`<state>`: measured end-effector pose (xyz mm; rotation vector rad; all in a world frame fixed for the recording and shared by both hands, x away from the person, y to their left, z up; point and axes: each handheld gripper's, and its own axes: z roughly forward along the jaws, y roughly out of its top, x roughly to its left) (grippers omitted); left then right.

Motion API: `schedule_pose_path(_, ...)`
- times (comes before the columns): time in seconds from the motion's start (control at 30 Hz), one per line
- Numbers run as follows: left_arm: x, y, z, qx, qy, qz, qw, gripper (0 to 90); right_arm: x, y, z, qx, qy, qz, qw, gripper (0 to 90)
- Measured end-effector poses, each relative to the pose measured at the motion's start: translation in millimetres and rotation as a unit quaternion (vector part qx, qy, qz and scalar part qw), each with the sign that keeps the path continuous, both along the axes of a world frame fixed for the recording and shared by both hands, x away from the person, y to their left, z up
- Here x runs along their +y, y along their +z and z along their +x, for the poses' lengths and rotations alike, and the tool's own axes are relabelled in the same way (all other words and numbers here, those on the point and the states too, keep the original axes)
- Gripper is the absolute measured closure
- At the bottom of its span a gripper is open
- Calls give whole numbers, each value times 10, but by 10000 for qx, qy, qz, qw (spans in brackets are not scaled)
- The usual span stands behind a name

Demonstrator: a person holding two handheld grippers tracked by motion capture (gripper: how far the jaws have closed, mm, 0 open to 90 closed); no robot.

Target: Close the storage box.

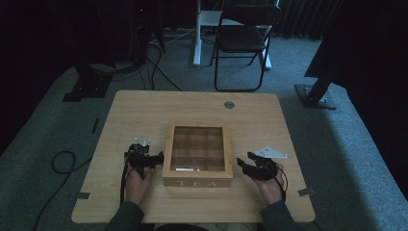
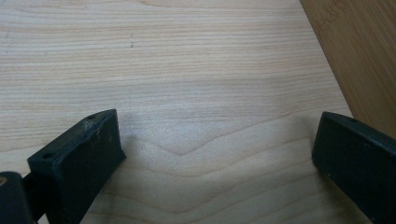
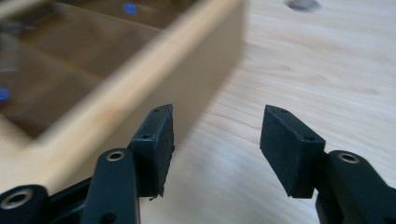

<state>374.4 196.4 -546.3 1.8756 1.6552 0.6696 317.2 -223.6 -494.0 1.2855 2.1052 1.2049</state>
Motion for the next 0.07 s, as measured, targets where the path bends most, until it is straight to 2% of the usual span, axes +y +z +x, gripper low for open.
schedule_pose_path(0.07,-1,0,4,-3,5,3,10000,16,-56,-109,121,119,-267,-70,9995,424)
